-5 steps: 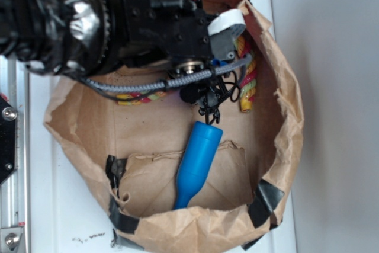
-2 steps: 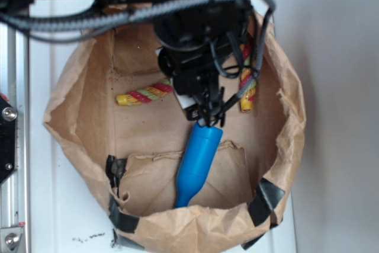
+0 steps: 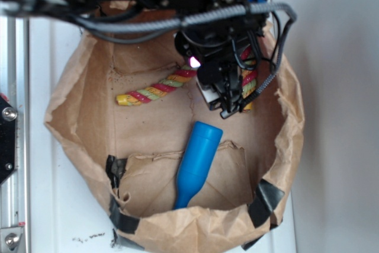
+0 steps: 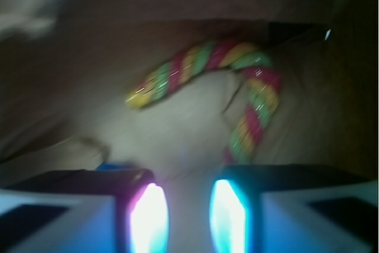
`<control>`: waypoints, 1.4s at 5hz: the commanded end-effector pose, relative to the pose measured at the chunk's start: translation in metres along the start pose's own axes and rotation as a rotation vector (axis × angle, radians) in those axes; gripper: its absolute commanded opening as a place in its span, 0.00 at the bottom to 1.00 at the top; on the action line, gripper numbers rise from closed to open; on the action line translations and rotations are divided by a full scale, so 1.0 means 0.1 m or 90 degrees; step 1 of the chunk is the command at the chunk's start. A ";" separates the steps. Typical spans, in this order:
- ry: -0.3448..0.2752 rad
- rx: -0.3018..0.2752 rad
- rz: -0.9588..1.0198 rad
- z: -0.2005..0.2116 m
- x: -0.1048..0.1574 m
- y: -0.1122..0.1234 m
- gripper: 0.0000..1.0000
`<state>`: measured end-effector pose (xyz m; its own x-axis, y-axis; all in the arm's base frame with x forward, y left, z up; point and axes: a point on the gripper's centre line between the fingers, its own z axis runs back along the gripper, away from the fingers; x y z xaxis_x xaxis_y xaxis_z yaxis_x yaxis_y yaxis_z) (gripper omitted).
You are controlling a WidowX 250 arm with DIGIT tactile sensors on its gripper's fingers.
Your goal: Grab the multicolored rope.
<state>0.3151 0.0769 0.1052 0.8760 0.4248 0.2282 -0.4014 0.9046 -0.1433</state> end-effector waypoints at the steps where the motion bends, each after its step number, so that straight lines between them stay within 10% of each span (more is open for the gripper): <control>1: -0.063 0.064 0.020 -0.21 0.14 0.12 1.00; 5: -0.073 0.122 -0.040 -0.67 -0.03 0.09 1.00; 6: -0.062 0.100 -0.040 -0.59 -0.06 0.08 0.00; 7: -0.055 0.094 -0.045 -0.53 -0.06 0.08 0.00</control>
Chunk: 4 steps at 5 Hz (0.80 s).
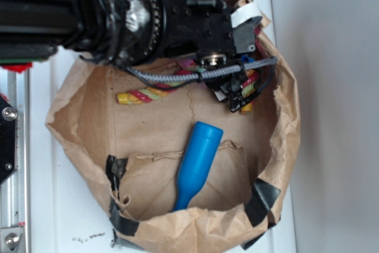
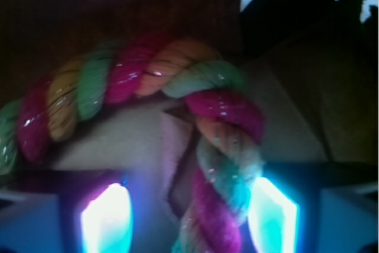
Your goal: Grab the multicolored rope.
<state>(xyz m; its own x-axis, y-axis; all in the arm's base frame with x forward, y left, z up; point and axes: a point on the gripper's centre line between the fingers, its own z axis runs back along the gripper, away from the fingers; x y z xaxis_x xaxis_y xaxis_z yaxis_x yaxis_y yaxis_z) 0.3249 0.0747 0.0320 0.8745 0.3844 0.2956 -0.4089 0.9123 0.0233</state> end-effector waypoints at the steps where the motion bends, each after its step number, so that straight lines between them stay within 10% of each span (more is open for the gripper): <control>1: -0.005 -0.028 -0.019 0.29 0.05 0.08 0.00; 4: 0.017 -0.143 -0.018 0.98 0.04 0.22 0.00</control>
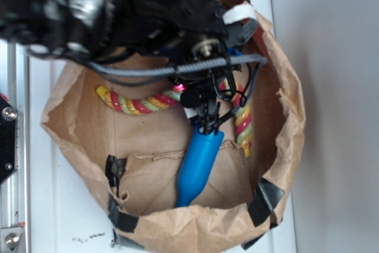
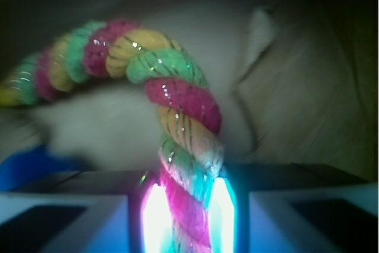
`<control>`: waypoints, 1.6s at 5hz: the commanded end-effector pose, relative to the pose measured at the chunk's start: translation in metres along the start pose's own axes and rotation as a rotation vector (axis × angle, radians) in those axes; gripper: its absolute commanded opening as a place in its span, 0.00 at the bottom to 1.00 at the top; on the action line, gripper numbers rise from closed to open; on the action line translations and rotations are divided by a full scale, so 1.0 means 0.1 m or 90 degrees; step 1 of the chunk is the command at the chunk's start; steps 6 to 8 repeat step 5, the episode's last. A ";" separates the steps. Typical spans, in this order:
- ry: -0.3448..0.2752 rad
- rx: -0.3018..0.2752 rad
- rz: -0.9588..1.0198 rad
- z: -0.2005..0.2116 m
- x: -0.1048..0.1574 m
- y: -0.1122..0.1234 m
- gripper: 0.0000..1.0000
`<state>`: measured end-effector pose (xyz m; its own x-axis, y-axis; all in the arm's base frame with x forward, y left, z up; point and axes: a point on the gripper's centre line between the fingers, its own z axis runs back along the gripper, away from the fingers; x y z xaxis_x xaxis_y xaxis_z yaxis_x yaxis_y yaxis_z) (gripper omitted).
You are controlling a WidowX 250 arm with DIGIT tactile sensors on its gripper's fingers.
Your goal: Grab the multicolored rope.
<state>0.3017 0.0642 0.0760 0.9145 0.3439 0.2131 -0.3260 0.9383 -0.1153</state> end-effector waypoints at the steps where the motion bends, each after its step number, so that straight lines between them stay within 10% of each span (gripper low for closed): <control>1: -0.007 -0.087 -0.011 0.86 0.00 0.08 0.00; 4: -0.001 -0.096 -0.027 1.24 -0.15 -0.33 0.00; 5: -0.037 -0.040 -0.041 1.16 -0.21 -0.42 0.24; 8: -0.037 -0.040 -0.041 1.16 -0.21 -0.42 0.24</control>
